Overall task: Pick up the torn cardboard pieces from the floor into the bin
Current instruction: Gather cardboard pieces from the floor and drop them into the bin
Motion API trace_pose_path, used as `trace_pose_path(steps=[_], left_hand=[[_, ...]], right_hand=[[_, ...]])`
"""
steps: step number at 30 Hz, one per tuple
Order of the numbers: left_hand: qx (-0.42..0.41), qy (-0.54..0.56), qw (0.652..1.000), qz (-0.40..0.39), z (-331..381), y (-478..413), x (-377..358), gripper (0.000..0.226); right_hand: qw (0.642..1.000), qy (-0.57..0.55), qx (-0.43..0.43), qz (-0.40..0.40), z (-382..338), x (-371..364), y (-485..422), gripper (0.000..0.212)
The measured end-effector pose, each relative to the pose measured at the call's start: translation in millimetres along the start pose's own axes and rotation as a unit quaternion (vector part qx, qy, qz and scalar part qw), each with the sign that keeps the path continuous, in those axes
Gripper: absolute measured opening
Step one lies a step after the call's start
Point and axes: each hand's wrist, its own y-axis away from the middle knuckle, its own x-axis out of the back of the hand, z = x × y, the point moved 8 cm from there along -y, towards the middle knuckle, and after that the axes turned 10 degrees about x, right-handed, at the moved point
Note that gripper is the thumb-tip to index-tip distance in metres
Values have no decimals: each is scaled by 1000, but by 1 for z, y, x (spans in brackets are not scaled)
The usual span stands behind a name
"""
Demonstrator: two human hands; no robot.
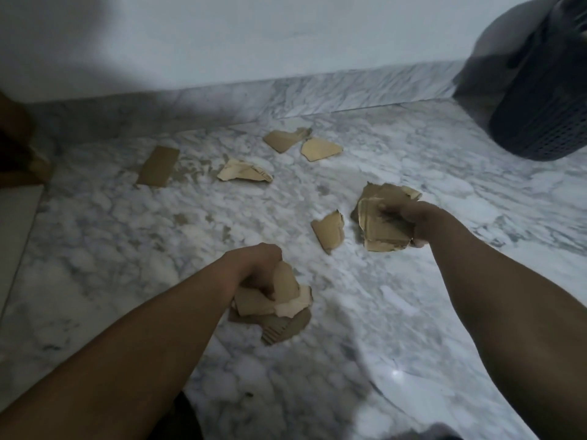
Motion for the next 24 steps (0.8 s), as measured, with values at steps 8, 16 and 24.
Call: trace_pose_path(steps=[8, 16, 24], left_hand=[[60, 99, 990, 76, -45, -1, 28, 62], [89, 29, 977, 191, -95, -27, 119, 76], [68, 33, 987, 145, -91, -71, 149, 99]], right_hand=[[978, 189, 45, -71, -27, -82, -6, 65], [923, 340, 179, -30, -32, -149, -10, 49], [911, 311, 263, 60, -59, -128, -17, 49]])
